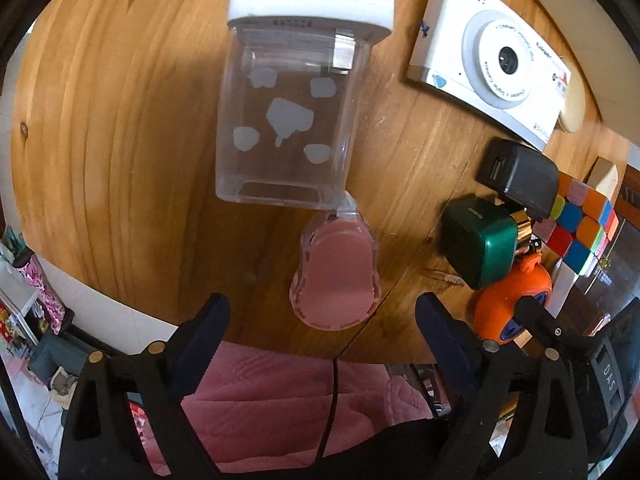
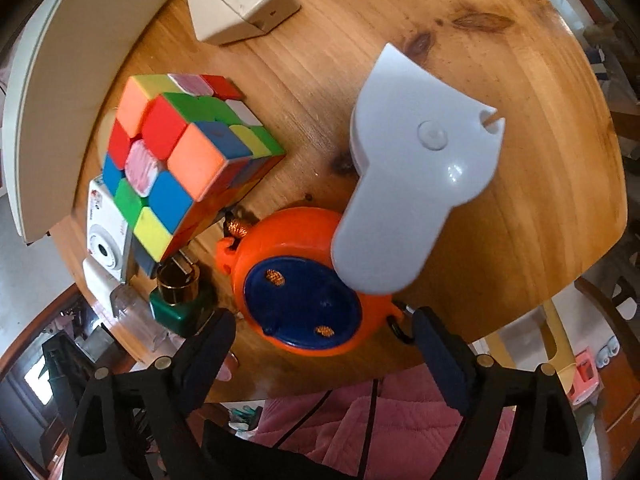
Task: Organize rigid objects
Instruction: 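Grasp the pink oval case with the left tool while the right tool grasps the orange cord reel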
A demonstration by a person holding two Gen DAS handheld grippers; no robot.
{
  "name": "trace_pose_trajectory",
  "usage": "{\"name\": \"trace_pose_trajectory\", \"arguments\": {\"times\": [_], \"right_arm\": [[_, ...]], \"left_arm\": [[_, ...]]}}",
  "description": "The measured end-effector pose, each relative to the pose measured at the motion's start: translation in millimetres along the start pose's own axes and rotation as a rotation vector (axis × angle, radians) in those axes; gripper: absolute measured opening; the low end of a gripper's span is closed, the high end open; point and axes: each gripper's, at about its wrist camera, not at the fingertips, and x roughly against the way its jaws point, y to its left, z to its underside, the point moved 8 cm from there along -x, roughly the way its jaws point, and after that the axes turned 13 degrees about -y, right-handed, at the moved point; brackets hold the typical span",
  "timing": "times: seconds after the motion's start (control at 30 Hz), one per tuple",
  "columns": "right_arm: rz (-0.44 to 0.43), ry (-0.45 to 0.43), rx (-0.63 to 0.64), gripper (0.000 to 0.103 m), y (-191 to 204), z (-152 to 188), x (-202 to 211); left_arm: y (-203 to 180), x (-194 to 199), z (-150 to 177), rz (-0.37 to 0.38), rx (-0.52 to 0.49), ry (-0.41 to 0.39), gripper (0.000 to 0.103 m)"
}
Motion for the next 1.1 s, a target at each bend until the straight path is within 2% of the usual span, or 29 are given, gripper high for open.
{"name": "trace_pose_trajectory", "arguments": {"times": [0.1,0.2,0.33,0.47,0.57,0.93,1.03,1.1], "right_arm": [[0.009,-0.007,0.009,0.087,0.3,-1.8,-3.6],[0.026,-0.011,0.016,0.087,4.0,-0.7,-7.6],[0.031,-0.014,0.018,0.087,7.9,1.0,-10.1],[0.032,-0.021,0.024,0.087,6.5,1.1,-9.3],[0.034,-0.026,0.03,0.086,13.3,3.4,-8.9],[0.004,-0.058,0.072,0.082,19.9,13.4,0.5],[-0.007,-0.071,0.094,0.078,22.1,16.1,4.7],[-0.034,-0.079,0.108,0.068,24.6,20.0,8.9]], "left_arm": [[1.5,-6.8,-2.6,-0.002,0.006,0.008,0.086],[0.5,-12.6,-5.2,-0.004,0.012,0.012,0.081],[-0.3,-22.7,-11.1,-0.002,0.023,0.031,0.068],[3.3,-27.4,-11.6,-0.009,0.018,0.029,0.064],[4.1,-26.7,-10.5,-0.023,0.015,0.023,0.055],[-3.3,-19.3,5.0,-0.01,-0.003,-0.013,0.054],[-4.7,-16.7,9.7,-0.019,-0.02,-0.039,0.054],[-6.4,-13.1,14.4,-0.022,-0.039,-0.06,0.054]]}}
